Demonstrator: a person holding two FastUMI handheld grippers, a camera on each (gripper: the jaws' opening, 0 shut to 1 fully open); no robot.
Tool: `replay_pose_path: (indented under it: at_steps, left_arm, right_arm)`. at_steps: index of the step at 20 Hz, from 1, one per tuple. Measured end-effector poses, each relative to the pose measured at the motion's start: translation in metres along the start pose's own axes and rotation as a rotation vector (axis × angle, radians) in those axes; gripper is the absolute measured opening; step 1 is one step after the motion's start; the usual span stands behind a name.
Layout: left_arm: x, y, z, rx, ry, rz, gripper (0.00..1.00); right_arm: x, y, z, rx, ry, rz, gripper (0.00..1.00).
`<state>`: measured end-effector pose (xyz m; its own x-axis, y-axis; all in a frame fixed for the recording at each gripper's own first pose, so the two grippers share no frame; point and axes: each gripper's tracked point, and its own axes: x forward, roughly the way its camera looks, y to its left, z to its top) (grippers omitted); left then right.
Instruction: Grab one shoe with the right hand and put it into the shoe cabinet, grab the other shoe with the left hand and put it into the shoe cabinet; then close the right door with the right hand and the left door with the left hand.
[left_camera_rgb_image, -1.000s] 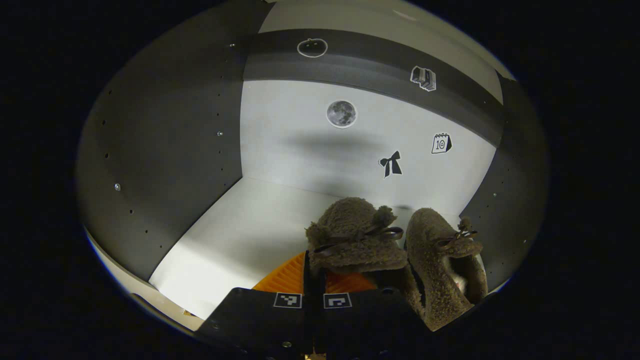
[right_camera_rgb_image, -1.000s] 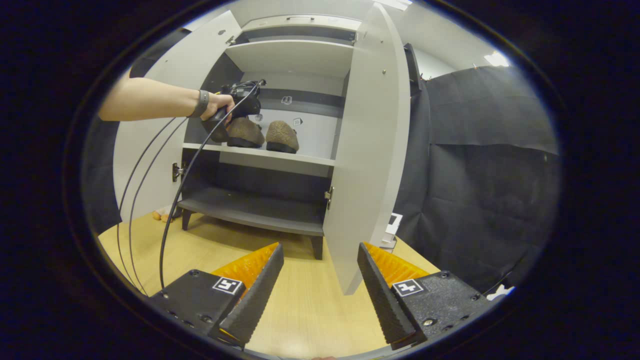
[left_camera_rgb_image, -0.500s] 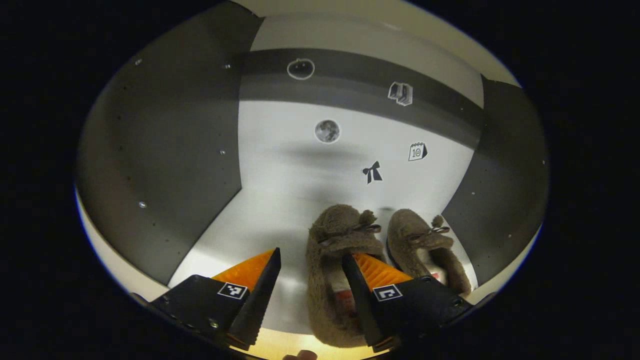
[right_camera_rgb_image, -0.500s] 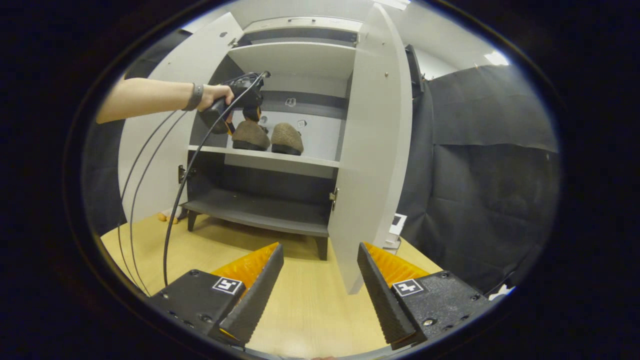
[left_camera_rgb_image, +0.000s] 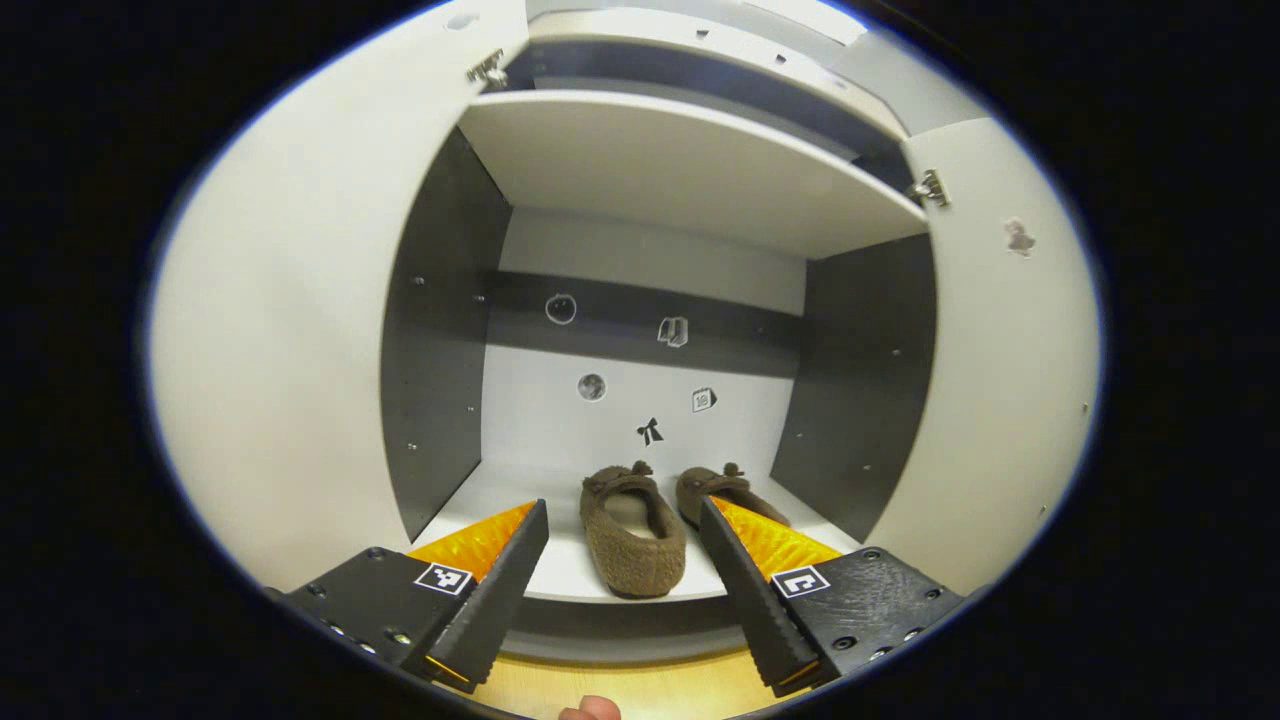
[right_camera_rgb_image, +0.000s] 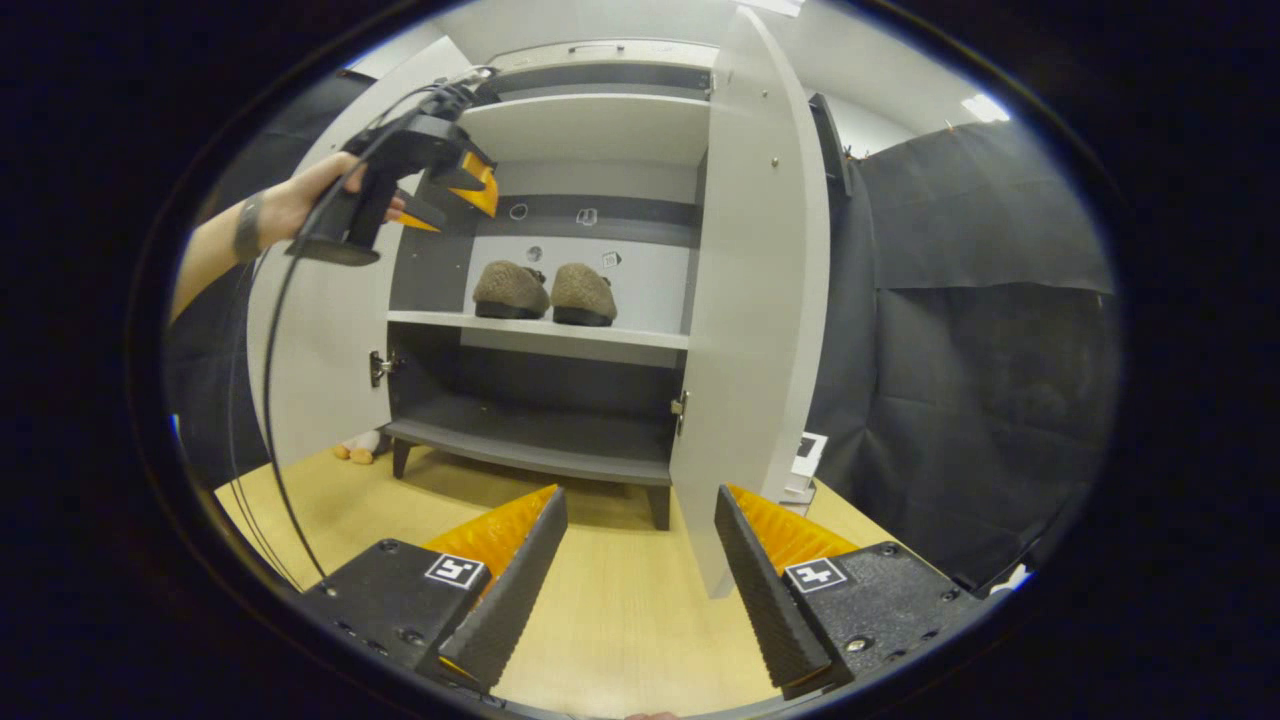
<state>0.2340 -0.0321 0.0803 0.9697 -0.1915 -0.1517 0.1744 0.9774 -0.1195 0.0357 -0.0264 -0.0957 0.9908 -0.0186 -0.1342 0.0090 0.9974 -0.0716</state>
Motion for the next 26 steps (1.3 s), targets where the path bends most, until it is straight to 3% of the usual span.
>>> replay_pose_path:
  at_steps: [1,2,7,8,10,16,22,26]
  left_arm:
    - [-0.018,-0.001,-0.004,0.009,-0.027,0.001,1.00]
    - [-0.035,-0.002,-0.011,0.021,-0.047,0.002,0.94]
    - [-0.110,0.007,-0.066,0.023,-0.086,0.058,0.94]
    - [-0.121,0.010,-0.077,0.013,-0.085,0.074,0.94]
    - [-0.140,0.019,-0.096,-0.002,-0.086,0.113,0.94]
    - [-0.188,0.012,-0.150,0.095,-0.110,0.177,0.94]
    - [-0.208,-0.028,-0.180,0.069,-0.080,0.141,0.94]
    - [-0.202,-0.046,-0.180,0.072,-0.078,0.104,0.94]
  right_arm:
    - [-0.001,0.000,0.005,0.005,-0.008,0.002,0.94]
    - [-0.002,-0.001,0.009,0.012,-0.016,0.004,0.94]
    - [-0.008,-0.003,0.023,0.040,-0.038,0.017,0.94]
    - [-0.010,-0.002,0.025,0.045,-0.040,0.024,0.99]
    - [-0.012,-0.002,0.026,0.048,-0.041,0.031,0.94]
    - [-0.026,0.001,0.030,0.080,-0.082,0.039,0.94]
    - [-0.053,-0.020,0.077,0.100,-0.084,0.089,0.95]
    - [-0.068,-0.071,0.136,0.080,-0.174,0.021,0.99]
